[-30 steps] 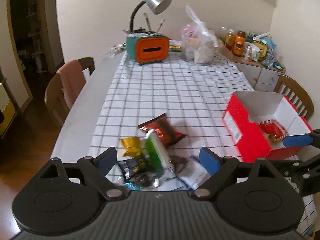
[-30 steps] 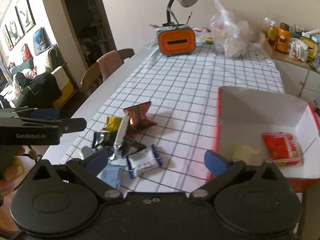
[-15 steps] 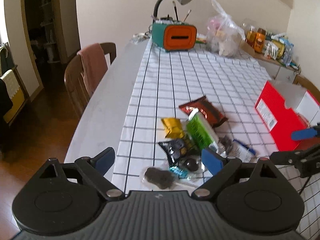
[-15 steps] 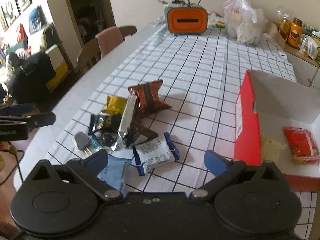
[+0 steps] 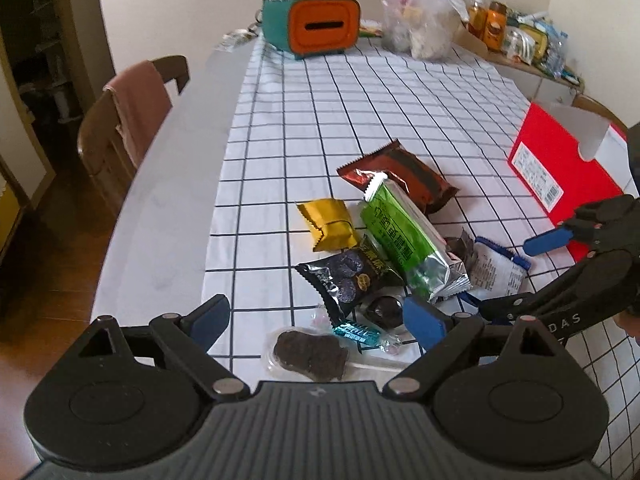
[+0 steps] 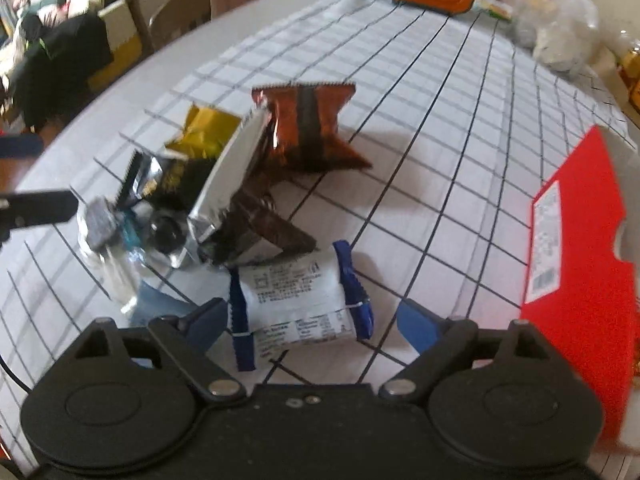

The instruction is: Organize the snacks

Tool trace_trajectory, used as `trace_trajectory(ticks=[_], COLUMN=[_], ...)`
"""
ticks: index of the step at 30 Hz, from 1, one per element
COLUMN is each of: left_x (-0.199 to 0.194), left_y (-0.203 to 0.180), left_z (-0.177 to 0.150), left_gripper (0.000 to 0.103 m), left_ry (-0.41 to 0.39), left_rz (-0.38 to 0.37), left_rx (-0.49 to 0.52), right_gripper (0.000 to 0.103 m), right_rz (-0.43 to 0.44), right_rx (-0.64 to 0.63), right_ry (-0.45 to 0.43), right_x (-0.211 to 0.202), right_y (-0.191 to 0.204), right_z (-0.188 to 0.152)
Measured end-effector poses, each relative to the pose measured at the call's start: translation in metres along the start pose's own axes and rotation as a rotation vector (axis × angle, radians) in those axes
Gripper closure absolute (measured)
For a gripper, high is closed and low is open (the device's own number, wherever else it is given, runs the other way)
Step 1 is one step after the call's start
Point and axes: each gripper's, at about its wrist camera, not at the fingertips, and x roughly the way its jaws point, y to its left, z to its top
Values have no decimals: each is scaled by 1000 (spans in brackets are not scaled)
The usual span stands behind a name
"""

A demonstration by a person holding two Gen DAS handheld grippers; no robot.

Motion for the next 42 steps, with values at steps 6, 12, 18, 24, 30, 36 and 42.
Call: trace_trajectory(ticks=[6,12,18,24,30,36,42], left_x=[20,43,65,75,79,77,70], left_y=[-5,-9,-10,-11,-16,-7,-2], left_z=[10,23,29,32,31,31,29], left_gripper=[9,9,10,35,54,69,70], left_ry=[-2,14,60,99,126,140,137], left_rz=[-38,-84,-120,-159,-144,-146,-133], left_rx=[119,278,316,313,310,205,144], right_gripper=[22,28,28,34,43,46,52], right_rz=[43,57,44,54,55,53,56], right_rx=[-5,-7,-11,16,54,104,153], right_ry=[11,9,2,-3,-14,-34,-53], right_x=[10,10,10,8,4,1,-7], right_y=[-2,-3,-1,-4,-7,-9,-13], right_z=[2,4,2,0,-3,-8,-15])
